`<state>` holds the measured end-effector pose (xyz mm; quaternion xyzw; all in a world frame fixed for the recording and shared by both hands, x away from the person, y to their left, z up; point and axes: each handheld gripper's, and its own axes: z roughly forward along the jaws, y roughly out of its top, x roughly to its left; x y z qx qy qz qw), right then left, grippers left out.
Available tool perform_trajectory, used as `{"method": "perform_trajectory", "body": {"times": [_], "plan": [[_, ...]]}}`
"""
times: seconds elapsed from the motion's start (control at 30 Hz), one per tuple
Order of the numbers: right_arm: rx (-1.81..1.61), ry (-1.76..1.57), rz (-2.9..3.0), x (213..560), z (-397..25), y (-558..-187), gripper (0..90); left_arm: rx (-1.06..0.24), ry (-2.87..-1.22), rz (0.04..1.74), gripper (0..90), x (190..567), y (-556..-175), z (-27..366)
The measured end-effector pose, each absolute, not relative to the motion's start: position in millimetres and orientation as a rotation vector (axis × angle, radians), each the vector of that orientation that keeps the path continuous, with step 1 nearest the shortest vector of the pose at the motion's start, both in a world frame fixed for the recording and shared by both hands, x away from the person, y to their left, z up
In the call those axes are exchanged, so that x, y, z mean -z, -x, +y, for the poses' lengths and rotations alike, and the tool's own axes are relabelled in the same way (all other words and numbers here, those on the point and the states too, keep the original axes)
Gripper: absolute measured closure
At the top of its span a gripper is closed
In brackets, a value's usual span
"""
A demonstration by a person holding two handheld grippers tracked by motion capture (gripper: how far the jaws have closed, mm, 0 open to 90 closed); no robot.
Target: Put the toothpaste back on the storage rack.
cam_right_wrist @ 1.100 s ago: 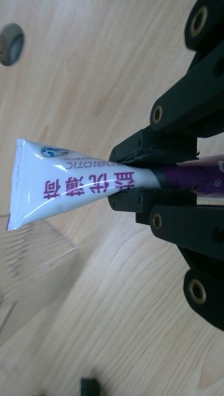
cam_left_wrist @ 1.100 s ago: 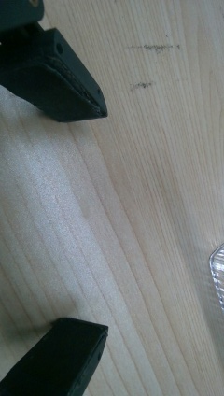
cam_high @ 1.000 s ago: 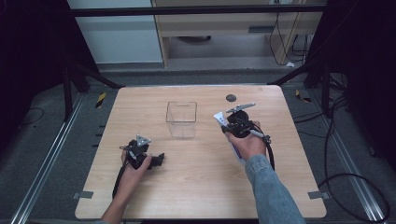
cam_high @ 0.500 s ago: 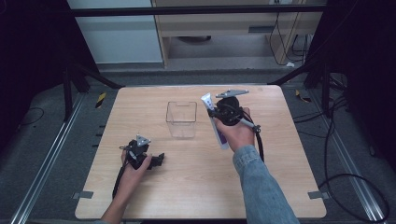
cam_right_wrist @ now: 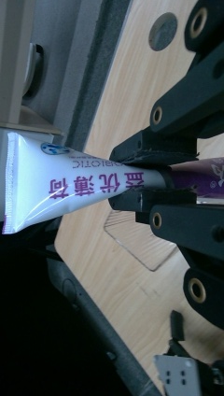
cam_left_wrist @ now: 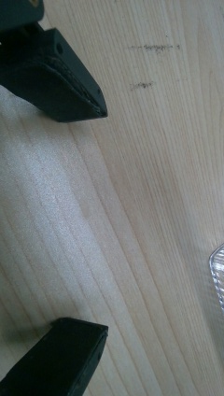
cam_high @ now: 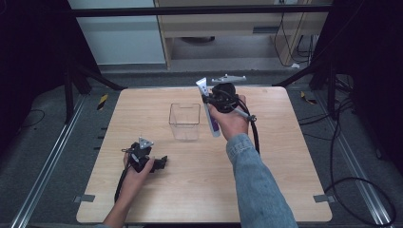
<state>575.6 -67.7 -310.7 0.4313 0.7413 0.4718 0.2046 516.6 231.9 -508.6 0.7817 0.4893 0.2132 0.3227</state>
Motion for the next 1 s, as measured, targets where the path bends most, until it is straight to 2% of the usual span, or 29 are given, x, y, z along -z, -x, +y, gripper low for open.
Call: {"method": "perform_trajectory", "body": {"times": [0.53,1.0], "plan": [[-1.356,-1.181,1.993,293,-40,-599,78.6,-0.558,-2.053,1.284,0.0,508,-517,232],[-1.368,-1.163,1.959,288,-28,-605,78.6,-0.558,-2.052,1.284,0.0,509,-517,232]]}}
